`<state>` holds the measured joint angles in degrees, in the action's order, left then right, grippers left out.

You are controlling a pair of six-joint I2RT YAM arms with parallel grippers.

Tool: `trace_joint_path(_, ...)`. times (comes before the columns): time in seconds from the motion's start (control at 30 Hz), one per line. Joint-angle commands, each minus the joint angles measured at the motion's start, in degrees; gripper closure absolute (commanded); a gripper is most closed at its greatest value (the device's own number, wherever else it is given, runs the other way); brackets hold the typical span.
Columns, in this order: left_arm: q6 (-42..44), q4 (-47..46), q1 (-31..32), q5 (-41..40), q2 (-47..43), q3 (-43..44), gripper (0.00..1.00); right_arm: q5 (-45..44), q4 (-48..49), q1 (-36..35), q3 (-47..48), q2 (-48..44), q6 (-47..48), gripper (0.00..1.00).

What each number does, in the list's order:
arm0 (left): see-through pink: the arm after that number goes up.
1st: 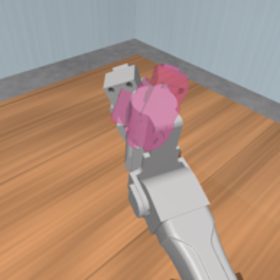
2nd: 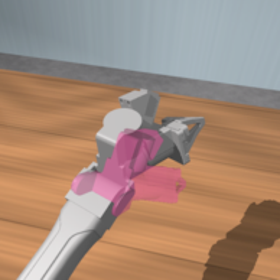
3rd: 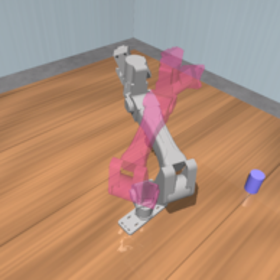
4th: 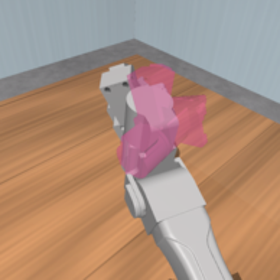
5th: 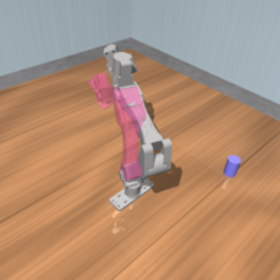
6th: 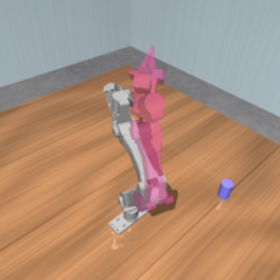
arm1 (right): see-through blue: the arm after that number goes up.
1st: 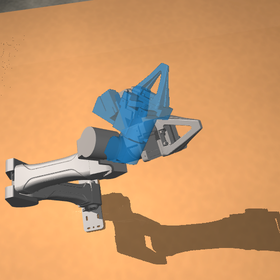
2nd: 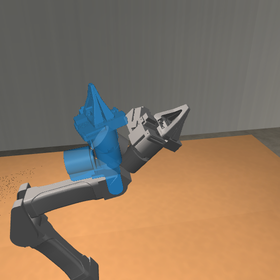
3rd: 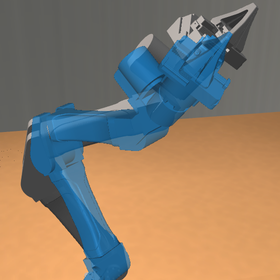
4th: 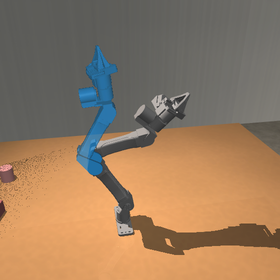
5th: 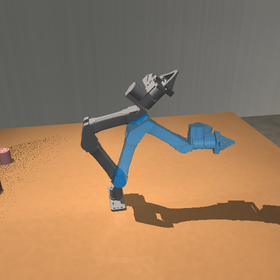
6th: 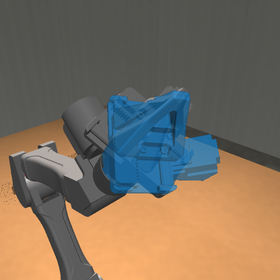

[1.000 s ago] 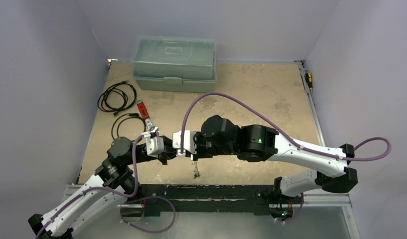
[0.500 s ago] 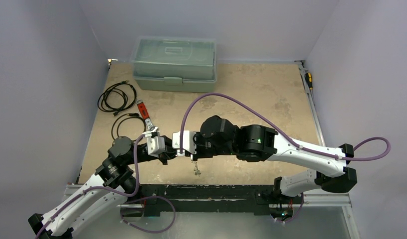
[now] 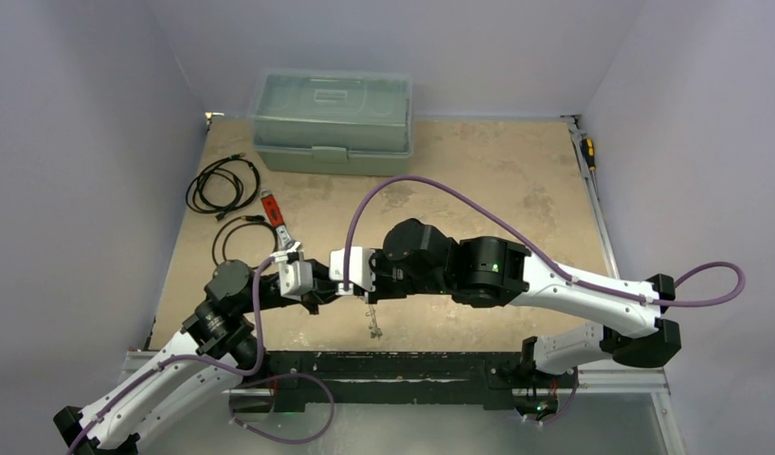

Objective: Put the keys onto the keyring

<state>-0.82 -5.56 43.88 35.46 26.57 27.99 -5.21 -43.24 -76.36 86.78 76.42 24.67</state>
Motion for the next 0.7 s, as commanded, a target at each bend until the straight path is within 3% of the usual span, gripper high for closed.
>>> trace_joint_path(0.0,-0.17,-4.76,-0.02,2.50,-0.11,1.87,1.00,0.38,0.41,0.51,1.35,0.02,0.84,0.79)
trace_joint_path(0.23,-0.31,-4.76,-0.02,2.72,-0.35,1.93,1.00,2.51,0.49,0.51,0.85,1.29,0.95,0.90)
trace_joint_path(0.3,-0.32,-4.85,-0.02,2.59,-0.83,1.91,1.00,2.76,0.95,0.51,0.58,1.36,1.40,1.00)
trace_joint_path(0.37,-0.32,-4.81,-0.01,1.82,-1.27,1.90,1.00,2.93,2.67,0.51,-0.14,0.97,1.48,1.00)
trace_joint_path(0.67,0.39,-3.86,-0.02,-1.45,-2.12,2.63,1.00,2.17,31.19,0.51,-19.44,-13.26,-1.96,1.00)
